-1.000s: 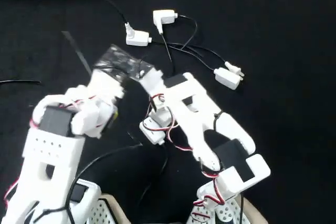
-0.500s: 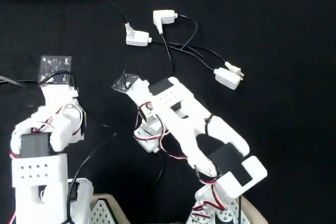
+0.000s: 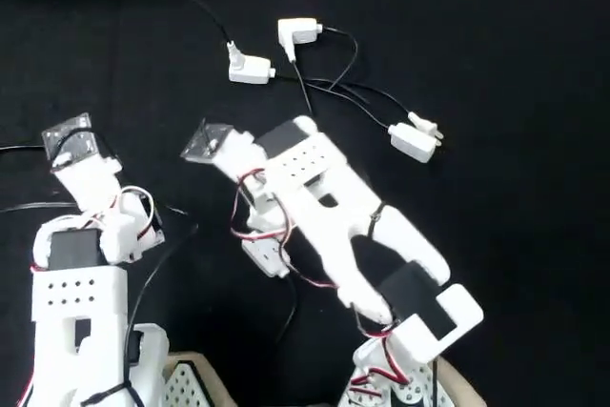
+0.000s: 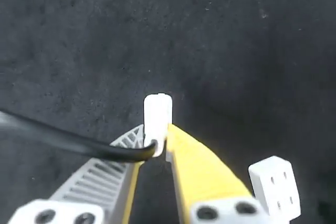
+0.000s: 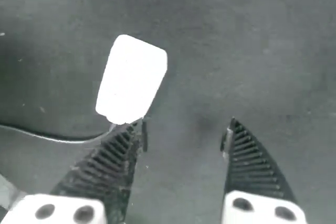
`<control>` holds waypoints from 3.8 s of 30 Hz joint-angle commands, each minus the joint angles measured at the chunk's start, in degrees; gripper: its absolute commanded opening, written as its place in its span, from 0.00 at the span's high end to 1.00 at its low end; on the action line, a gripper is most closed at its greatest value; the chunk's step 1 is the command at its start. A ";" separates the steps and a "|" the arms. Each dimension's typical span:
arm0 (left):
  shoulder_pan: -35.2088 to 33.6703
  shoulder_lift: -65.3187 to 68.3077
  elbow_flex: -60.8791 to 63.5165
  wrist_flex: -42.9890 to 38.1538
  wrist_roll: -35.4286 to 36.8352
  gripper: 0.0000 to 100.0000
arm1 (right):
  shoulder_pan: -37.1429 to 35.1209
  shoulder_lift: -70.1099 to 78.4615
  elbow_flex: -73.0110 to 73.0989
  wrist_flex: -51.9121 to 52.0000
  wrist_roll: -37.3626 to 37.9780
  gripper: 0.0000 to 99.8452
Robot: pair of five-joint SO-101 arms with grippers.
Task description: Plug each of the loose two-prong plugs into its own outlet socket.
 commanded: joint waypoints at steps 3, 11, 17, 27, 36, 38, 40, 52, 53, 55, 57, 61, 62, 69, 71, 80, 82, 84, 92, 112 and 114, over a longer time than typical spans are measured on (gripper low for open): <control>-1.71 -0.26 2.68 -3.96 1.32 0.97 | -10.20 -2.51 8.75 -8.79 -2.55 0.77; -4.26 -0.26 2.95 -3.78 1.23 0.97 | -8.44 -1.98 13.49 -13.27 -7.12 0.77; -4.09 -0.26 3.03 -3.25 -1.58 0.97 | -7.03 -1.98 18.86 -18.64 -7.12 0.78; -9.01 -0.35 2.86 0.00 -3.69 0.97 | -6.95 -2.07 18.95 -22.51 -2.64 0.99; -10.77 -0.35 4.09 0.00 -3.78 0.97 | -3.25 -2.07 17.80 -22.51 26.64 0.99; -10.77 -0.35 4.18 0.18 -3.78 0.97 | -0.97 -2.07 17.10 -22.51 32.88 0.99; -10.77 -0.35 4.18 0.35 -3.78 0.97 | 0.53 -2.07 16.22 -22.51 40.18 0.99; -9.98 -0.35 4.26 -0.09 -3.78 0.97 | -2.55 1.10 9.36 -22.51 64.26 0.99; -9.54 -0.35 4.26 -0.09 -3.78 0.97 | -2.55 2.59 7.78 -22.51 64.26 0.98; -8.66 -0.35 4.35 0.00 -3.78 0.97 | -1.76 6.73 3.56 -22.51 64.26 0.97; -8.66 -0.35 4.35 0.00 -3.78 0.97 | -1.05 12.18 -1.54 -22.51 64.26 0.92; -8.66 -0.35 4.35 0.00 -3.78 0.97 | -1.05 22.99 -13.58 -18.37 61.10 0.85; -8.66 -0.35 4.35 -0.09 -3.78 0.97 | -1.14 24.75 -17.36 -15.38 58.64 0.84; -8.66 -0.35 4.35 -0.18 -3.78 0.97 | -1.14 30.29 -36.35 7.21 55.65 0.70; -8.66 -0.35 4.35 -0.18 -3.78 0.97 | -1.14 30.37 -40.13 12.75 55.65 0.66; -8.57 -0.35 4.35 -0.26 -5.10 0.97 | 3.87 28.00 -46.55 19.43 51.87 0.62; -8.04 -0.35 4.44 -1.14 -6.86 0.97 | 7.03 25.98 -46.73 19.43 47.91 0.62; -5.93 -0.35 6.02 -3.43 -7.38 0.97 | 10.46 23.78 -46.02 19.43 42.55 0.62; 1.01 -0.35 8.75 -12.40 -7.91 0.97 | 24.26 19.21 -36.88 18.90 19.08 0.62; 14.99 0.00 -1.71 -11.43 -36.57 0.97 | 28.75 18.51 -7.16 -14.51 -22.51 0.62; 17.01 0.35 -1.80 -11.43 -39.56 0.97 | 28.75 18.42 -7.08 -15.21 -22.86 0.62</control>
